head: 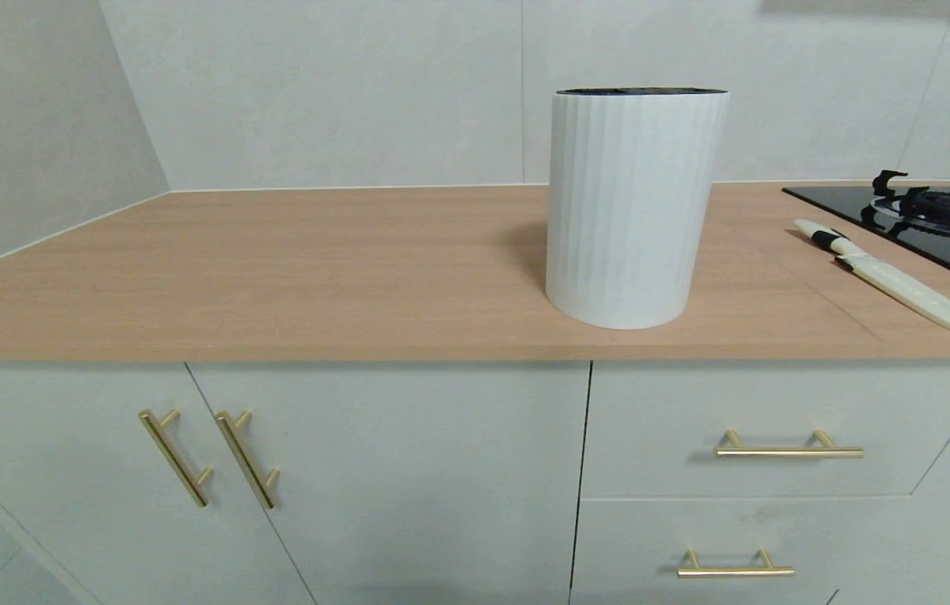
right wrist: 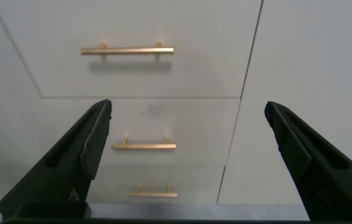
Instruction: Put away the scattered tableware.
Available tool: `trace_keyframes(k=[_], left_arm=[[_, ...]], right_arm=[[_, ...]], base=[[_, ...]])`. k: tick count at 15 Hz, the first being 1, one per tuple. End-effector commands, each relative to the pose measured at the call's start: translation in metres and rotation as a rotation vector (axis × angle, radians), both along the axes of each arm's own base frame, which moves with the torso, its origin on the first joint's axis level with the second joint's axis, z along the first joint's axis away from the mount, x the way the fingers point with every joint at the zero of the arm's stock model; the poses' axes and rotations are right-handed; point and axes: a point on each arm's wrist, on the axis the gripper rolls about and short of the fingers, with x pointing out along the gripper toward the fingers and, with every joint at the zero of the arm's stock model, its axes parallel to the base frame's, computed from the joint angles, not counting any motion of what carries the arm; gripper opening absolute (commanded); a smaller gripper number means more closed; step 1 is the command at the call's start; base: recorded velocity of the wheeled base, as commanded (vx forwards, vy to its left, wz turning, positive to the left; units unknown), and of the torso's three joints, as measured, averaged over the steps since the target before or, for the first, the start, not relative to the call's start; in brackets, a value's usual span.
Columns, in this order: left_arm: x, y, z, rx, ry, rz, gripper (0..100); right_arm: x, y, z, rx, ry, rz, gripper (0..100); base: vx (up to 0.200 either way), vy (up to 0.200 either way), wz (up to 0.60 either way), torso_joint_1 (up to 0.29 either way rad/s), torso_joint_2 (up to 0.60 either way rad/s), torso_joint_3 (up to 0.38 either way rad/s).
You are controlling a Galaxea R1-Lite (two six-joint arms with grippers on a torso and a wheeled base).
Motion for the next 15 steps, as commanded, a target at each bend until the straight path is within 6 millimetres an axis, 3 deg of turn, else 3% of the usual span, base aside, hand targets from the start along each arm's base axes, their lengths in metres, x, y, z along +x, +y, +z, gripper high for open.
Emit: trace_keyframes(k=[1,6,12,15], left_arm=[[0.0,0.0,0.0,0.0,0.0,0.0,100],[0.0,0.0,0.0,0.002,0.0,0.0,100],[0.0,0.0,0.0,0.0,0.0,0.0,100],[0.0,0.0,0.0,0.0,0.0,0.0,100]], right_arm=[[0.0001,0.0,0.0,0.0,0.002,0.0,100],[0.0001,0.0,0.0,0.0,0.002,0.0,100],[0.0001,0.0,0.0,0.0,0.002,0.0,100],[0.0001,0.0,0.0,0.0,0.002,0.0,100]], base=[[0.0,0.0,0.0,0.0,0.0,0.0],[0.0,0.0,0.0,0.0,0.0,0.0],[0.0,-0.2,0.0,0.002,0.0,0.0],[0.0,0.0,0.0,0.0,0.0,0.0]])
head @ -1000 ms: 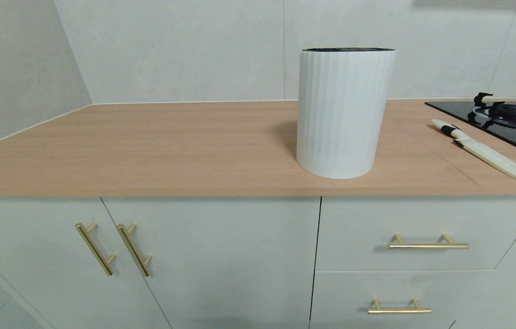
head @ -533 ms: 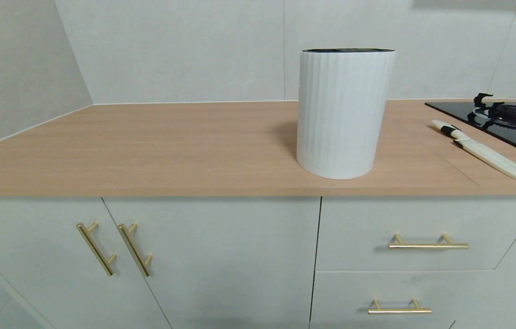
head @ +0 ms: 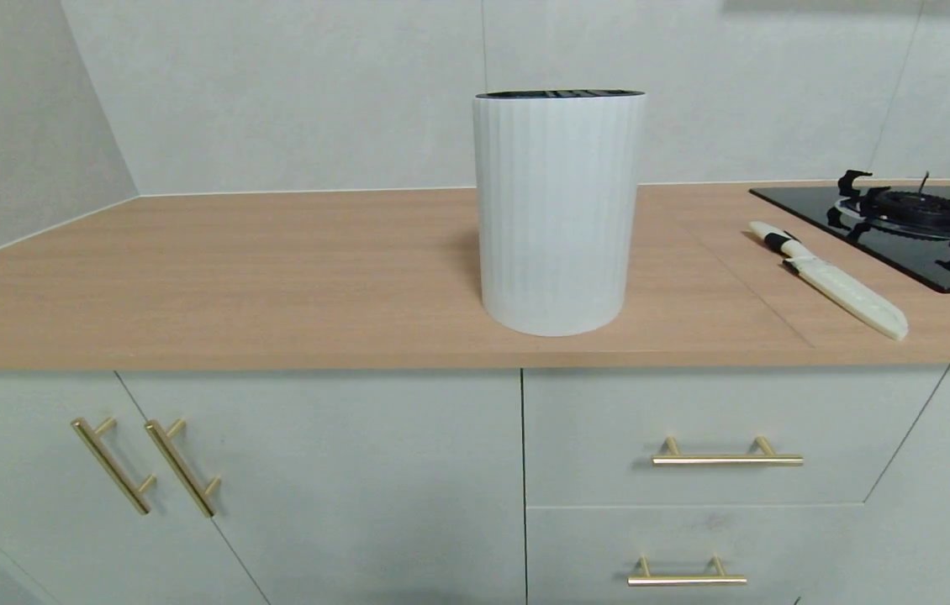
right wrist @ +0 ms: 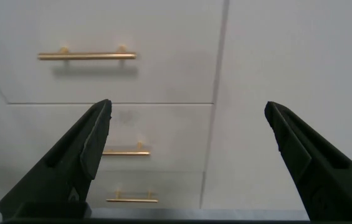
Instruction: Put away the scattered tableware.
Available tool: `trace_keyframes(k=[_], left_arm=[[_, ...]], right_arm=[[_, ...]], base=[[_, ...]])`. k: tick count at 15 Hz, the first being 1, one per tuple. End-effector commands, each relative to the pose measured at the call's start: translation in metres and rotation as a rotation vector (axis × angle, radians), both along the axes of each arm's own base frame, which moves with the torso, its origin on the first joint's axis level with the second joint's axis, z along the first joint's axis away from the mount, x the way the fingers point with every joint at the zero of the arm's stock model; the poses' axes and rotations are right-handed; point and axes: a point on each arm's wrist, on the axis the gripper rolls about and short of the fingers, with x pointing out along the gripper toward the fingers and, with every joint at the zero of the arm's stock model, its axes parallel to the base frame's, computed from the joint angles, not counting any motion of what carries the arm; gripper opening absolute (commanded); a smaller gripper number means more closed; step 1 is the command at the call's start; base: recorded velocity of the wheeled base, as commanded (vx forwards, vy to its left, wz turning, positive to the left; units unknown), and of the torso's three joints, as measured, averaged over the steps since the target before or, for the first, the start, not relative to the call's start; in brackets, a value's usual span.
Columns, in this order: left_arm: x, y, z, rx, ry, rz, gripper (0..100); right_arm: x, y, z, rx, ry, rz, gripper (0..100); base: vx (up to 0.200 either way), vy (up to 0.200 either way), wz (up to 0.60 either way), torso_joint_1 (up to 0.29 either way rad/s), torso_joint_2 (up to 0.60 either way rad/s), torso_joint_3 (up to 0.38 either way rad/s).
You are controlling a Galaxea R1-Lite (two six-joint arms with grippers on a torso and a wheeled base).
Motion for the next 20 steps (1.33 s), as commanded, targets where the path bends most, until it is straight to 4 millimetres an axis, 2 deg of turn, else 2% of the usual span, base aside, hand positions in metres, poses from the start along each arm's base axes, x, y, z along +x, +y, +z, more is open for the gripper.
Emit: trace_keyframes(k=[1,20], left_arm=[[0.0,0.0,0.0,0.0,0.0,0.001,100],[0.0,0.0,0.0,-0.001,0.0,0.001,100]], right_arm=[[0.0001,0.0,0.0,0.0,0.002,0.0,100],[0.0001,0.0,0.0,0.0,0.002,0.0,100]], base=[[0.0,0.0,0.0,0.0,0.0,0.0],[0.0,0.0,0.0,0.0,0.0,0.0]])
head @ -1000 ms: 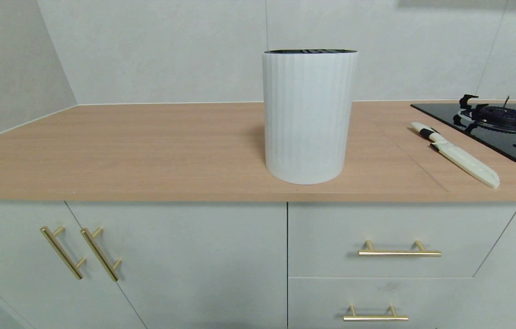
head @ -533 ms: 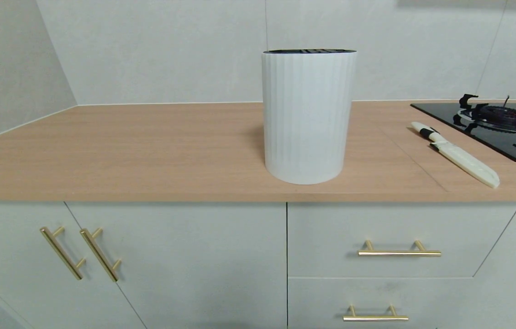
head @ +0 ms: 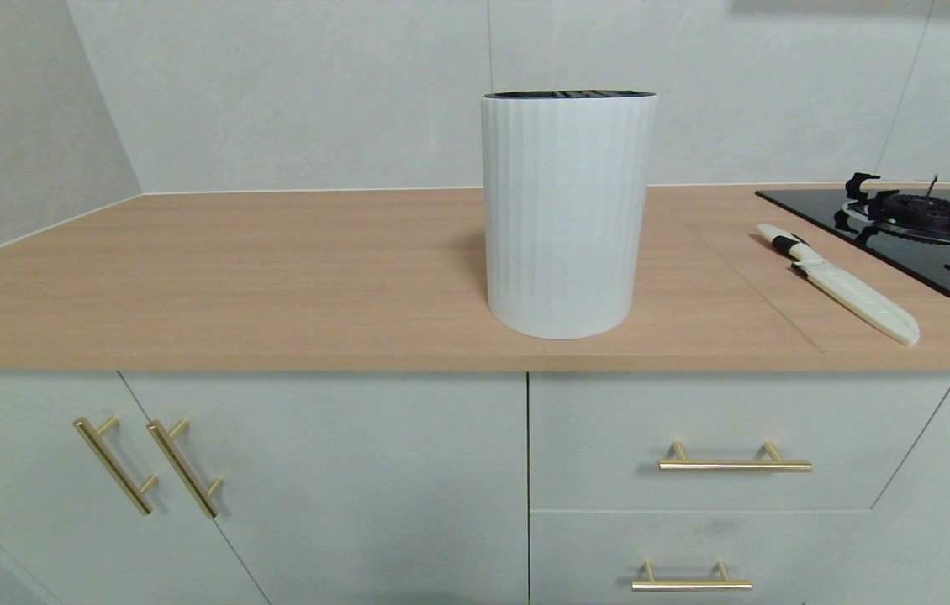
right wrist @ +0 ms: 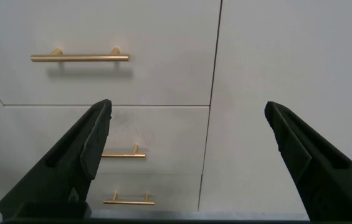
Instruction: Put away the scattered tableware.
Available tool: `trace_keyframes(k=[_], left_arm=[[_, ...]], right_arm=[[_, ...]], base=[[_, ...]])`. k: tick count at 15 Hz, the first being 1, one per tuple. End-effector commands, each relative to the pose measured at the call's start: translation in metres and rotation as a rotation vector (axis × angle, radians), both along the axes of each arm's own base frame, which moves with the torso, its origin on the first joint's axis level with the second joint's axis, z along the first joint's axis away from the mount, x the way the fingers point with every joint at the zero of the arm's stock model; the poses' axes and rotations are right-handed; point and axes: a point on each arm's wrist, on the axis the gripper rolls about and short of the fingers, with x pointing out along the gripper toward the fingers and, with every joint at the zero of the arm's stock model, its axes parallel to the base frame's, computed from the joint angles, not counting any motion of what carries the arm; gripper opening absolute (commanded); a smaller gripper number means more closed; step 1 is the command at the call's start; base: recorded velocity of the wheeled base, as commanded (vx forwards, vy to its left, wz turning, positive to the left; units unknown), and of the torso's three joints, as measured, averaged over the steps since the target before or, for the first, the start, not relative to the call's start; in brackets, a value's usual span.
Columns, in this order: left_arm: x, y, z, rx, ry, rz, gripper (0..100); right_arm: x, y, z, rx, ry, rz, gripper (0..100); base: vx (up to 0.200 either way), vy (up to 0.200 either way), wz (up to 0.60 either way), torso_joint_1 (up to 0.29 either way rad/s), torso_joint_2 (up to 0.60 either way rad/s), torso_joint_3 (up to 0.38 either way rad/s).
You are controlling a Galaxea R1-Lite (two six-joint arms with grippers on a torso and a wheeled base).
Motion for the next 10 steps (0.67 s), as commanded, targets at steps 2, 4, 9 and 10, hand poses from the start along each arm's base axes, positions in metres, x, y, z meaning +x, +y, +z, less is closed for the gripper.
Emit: trace_keyframes(k=[2,4,9,10], left_arm=[[0.0,0.0,0.0,0.0,0.0,0.0,100],[0.0,0.0,0.0,0.0,0.0,0.0,100],[0.0,0.0,0.0,0.0,0.0,0.0,100],[0.0,0.0,0.0,0.0,0.0,0.0,100]], right_arm=[[0.0001,0.0,0.0,0.0,0.002,0.0,100],[0.0001,0.0,0.0,0.0,0.002,0.0,100],[0.0001,0.0,0.0,0.001,0.002,0.0,100],[0.0001,0.0,0.0,0.001,0.002,0.0,100]], base=[[0.0,0.0,0.0,0.0,0.0,0.0],[0.0,0.0,0.0,0.076,-0.21,-0.154],[0.0,0.0,0.0,0.158,-0.42,-0.267],[0.0,0.0,0.0,0.183,-0.46,-0.286]])
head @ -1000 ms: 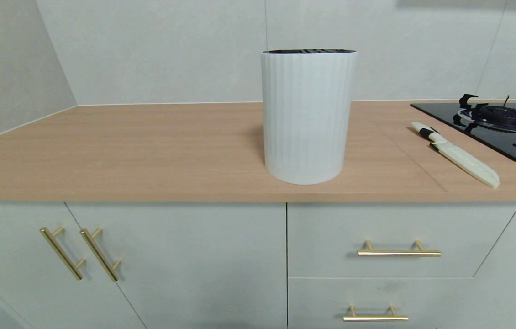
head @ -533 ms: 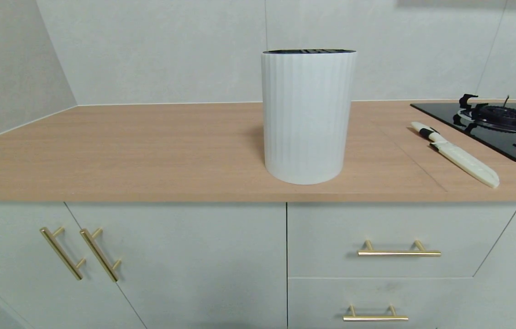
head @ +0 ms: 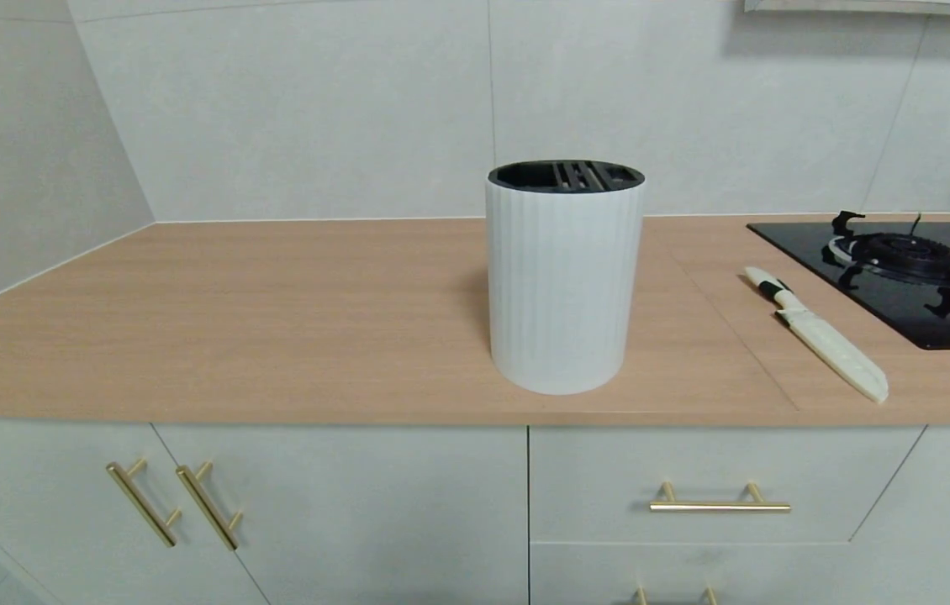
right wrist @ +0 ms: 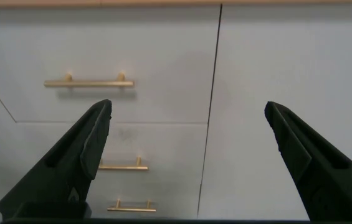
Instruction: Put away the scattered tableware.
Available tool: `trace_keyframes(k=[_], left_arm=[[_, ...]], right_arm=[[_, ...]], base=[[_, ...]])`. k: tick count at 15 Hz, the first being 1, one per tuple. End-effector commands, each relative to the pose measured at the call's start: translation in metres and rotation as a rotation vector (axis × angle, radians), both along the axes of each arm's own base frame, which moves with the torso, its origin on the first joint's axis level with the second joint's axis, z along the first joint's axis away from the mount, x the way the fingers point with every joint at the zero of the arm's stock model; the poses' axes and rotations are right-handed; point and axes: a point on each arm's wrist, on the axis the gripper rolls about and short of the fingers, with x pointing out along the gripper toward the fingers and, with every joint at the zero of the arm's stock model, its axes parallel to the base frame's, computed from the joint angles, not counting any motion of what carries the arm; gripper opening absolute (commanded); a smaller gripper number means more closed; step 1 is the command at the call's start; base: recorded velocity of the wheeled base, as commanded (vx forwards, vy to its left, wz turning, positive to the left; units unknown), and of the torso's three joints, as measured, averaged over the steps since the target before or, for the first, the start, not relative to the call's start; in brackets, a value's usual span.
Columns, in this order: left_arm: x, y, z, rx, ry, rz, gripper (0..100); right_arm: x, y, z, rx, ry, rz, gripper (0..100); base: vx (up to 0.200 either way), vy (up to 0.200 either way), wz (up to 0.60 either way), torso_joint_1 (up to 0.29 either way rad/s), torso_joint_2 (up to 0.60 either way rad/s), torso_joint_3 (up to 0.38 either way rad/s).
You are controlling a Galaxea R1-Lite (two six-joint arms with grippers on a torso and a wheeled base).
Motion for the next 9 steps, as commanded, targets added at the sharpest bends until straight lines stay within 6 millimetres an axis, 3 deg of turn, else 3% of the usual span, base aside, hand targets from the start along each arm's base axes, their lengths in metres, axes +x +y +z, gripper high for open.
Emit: trace_keyframes(k=[1,9], left_arm=[[0.0,0.0,0.0,0.0,0.0,0.0,100],[0.0,0.0,0.0,0.0,0.0,0.0,100]], right_arm=[[0.0001,0.0,0.0,0.0,0.001,0.0,100],[0.0001,0.0,0.0,0.0,0.001,0.0,100]], base=[[0.0,0.0,0.0,0.188,-0.47,-0.276],[0.0,0.0,0.0,0.214,-0.49,-0.281]])
